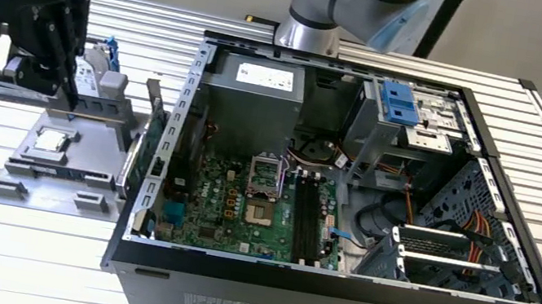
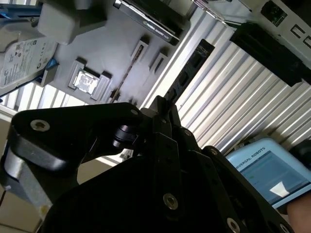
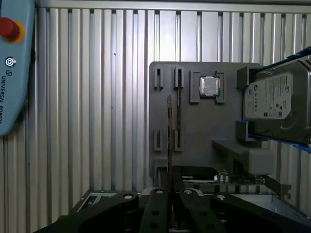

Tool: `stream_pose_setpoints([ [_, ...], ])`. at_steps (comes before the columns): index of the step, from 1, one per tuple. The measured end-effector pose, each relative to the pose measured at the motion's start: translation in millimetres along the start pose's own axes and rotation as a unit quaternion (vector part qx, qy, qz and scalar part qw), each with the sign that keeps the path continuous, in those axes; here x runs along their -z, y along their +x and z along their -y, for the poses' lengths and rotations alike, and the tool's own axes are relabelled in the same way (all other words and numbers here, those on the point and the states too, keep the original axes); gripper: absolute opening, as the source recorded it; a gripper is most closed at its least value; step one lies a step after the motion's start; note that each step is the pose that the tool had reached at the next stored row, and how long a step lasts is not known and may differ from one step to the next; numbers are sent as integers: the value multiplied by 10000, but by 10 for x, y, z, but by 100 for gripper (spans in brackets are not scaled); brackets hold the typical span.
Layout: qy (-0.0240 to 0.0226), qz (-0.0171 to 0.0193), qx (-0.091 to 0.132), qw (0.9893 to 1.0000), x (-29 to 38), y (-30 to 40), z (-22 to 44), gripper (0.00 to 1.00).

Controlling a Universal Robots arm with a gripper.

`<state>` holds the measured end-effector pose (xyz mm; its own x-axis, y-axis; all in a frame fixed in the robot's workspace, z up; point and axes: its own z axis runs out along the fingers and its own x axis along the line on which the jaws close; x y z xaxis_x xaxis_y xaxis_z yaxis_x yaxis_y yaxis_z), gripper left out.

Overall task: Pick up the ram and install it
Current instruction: 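Pick up the ram and move it above insertion slot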

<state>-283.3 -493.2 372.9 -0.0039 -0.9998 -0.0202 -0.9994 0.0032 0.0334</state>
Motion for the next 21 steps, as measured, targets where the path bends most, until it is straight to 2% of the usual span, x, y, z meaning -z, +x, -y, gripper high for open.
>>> stream_pose_setpoints([
  [21, -42, 0, -1, 10000, 13, -1, 386, 0],
])
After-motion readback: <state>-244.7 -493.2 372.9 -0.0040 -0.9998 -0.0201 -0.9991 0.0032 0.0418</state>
